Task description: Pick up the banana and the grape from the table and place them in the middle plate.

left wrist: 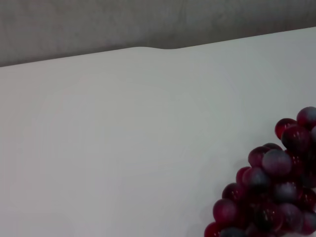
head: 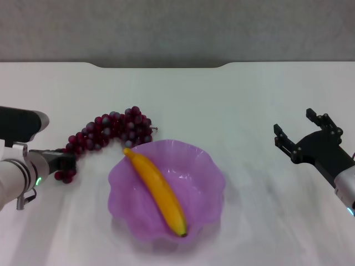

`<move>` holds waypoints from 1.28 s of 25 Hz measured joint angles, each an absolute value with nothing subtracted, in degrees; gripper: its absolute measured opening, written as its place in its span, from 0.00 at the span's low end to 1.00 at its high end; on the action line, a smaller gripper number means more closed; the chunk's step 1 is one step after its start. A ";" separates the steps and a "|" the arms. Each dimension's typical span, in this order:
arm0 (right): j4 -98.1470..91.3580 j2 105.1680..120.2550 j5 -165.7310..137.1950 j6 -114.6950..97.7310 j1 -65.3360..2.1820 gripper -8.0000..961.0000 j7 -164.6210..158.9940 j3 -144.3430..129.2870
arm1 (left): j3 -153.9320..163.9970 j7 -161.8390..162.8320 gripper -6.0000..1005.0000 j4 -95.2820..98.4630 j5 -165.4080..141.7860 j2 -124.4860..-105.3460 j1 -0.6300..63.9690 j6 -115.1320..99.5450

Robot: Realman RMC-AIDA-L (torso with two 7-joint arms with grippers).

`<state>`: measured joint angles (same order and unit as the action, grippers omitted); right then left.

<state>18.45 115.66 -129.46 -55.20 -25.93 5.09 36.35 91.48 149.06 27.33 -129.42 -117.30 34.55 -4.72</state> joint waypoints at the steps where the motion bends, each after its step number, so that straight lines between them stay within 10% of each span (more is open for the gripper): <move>1: 18.45 115.66 -129.47 -55.19 -25.93 0.85 5.09 36.35 | 91.49 149.06 0.22 27.33 -129.35 -117.29 34.52 -4.71; 32: 18.25 115.60 -130.00 -54.84 -25.84 0.80 5.44 36.29 | 94.34 149.06 0.19 35.45 -127.35 -117.26 28.69 -1.26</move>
